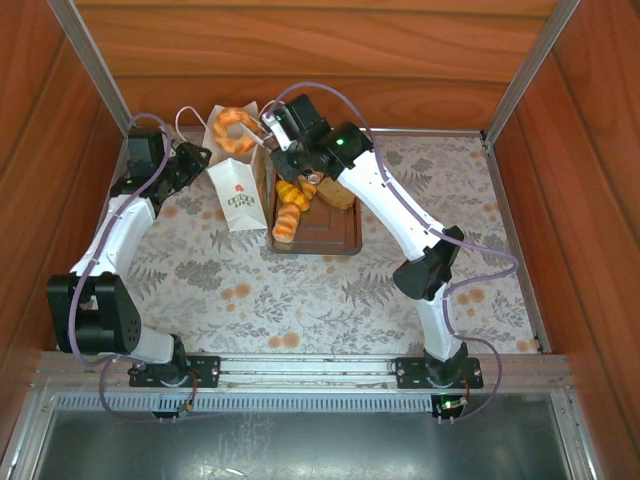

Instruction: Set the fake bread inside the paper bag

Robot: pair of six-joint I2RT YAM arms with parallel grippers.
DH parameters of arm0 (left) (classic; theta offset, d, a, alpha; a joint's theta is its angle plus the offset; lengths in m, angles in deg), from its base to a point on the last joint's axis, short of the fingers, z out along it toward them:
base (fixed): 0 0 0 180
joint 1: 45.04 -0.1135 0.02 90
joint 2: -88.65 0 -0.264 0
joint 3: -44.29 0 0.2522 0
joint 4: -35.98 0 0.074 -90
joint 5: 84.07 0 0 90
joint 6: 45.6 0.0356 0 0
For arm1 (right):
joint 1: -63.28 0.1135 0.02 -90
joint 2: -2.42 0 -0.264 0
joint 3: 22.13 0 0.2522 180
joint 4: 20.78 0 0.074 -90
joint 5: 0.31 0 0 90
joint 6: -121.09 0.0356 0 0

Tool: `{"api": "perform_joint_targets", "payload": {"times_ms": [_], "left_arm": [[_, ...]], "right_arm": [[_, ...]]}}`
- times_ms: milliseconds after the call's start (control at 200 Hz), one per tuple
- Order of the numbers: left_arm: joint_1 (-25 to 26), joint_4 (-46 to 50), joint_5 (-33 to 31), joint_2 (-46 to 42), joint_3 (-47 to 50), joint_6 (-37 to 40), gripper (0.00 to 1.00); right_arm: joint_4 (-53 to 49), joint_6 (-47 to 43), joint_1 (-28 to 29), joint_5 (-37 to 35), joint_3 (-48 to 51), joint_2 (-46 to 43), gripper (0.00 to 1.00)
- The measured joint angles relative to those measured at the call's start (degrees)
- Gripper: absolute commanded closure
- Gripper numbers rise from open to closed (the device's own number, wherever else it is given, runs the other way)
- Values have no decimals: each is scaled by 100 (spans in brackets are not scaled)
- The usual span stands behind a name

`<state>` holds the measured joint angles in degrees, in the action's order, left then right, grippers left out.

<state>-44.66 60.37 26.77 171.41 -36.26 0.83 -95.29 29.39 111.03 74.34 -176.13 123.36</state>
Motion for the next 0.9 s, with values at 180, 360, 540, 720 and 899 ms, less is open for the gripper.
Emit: {"api": "perform_joint_targets", "payload": {"times_ms": [180, 360, 540, 720, 899], "left_arm": [[0, 2, 4, -11, 0, -2, 59], [0, 2, 52, -11, 0, -2, 58], [0, 4, 98, -11, 0, -11, 54], [0, 9, 160, -31, 0, -22, 42], [0, 9, 168, -144, 0, -26, 32]], "right_arm": [[-59, -164, 66, -273, -20, 0, 61], [-111, -227, 63, -297, -26, 7, 57], [-157, -205, 63, -225, -81, 24, 55], [-155, -120, 63, -55, -205, 24, 55], [-70, -13, 63, 219, -238, -2, 55]]}}
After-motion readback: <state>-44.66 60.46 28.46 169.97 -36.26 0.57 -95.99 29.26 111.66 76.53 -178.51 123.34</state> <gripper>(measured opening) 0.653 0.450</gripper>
